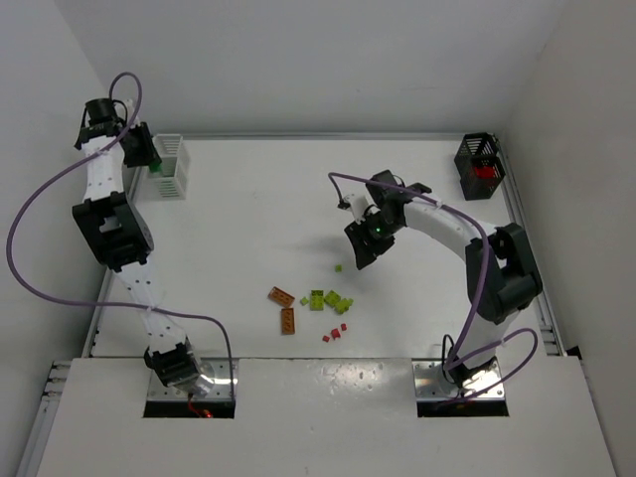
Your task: Sort the legos into containers by color
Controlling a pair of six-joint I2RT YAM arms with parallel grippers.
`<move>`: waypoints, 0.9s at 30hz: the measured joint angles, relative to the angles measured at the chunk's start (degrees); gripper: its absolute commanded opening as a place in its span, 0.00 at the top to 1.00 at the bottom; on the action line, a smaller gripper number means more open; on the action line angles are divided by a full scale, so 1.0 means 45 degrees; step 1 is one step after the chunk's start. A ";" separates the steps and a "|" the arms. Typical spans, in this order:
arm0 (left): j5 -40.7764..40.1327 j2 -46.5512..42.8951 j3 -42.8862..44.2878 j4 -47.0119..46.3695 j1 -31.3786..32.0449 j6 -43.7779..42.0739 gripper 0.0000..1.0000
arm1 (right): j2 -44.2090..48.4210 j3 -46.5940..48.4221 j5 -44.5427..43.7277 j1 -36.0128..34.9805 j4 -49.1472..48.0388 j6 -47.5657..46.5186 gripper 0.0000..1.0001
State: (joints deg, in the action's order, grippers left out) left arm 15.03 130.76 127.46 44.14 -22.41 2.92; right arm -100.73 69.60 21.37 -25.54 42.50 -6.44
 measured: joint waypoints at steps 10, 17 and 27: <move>0.0010 0.0345 0.0112 -0.0024 0.0199 0.0044 0.23 | 0.0005 -0.0005 -0.0180 -0.0049 -0.0005 -0.0010 0.45; 0.0423 -0.0466 -0.0073 -0.0126 0.0374 -0.0238 0.00 | 0.1418 -0.0928 -0.0053 -0.0525 0.0068 -0.0617 0.27; 0.2919 -0.6863 -0.5809 -0.0170 0.0665 -0.0539 0.00 | 0.2667 -0.1394 0.0690 -0.3614 0.1059 -0.1880 0.36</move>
State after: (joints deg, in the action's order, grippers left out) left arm 28.16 99.88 101.32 43.38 -19.42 0.49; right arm -88.73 63.33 24.47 -41.80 47.27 -14.90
